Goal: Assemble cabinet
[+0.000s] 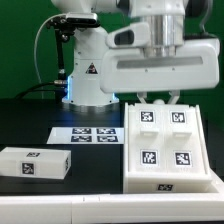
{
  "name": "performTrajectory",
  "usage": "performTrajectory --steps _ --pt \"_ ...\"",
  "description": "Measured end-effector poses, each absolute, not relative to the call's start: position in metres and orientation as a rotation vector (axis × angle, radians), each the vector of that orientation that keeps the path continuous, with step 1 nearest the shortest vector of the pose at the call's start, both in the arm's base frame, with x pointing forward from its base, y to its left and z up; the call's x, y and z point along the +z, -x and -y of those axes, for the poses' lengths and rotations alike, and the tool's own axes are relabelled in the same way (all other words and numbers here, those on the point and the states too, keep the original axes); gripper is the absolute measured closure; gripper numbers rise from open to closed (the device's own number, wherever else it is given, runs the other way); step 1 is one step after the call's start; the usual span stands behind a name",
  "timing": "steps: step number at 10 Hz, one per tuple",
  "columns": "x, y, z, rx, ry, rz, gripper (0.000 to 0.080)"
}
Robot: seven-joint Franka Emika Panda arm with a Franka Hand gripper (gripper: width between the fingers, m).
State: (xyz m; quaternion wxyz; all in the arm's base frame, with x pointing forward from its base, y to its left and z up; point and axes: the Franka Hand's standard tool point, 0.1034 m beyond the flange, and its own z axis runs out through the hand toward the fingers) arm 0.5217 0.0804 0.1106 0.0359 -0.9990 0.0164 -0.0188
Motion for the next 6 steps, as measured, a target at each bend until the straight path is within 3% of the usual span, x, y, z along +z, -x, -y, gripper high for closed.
performTrajectory --steps 2,5,6 --pt "0.123 -0.545 -0.078 -0.049 3.065 0.018 0.059" --pt "0.103 -0.536 -0.087 0.06 3.081 -0.008 0.059" --pt "0.104 -0.537 -0.085 0.055 3.079 -0.001 0.059"
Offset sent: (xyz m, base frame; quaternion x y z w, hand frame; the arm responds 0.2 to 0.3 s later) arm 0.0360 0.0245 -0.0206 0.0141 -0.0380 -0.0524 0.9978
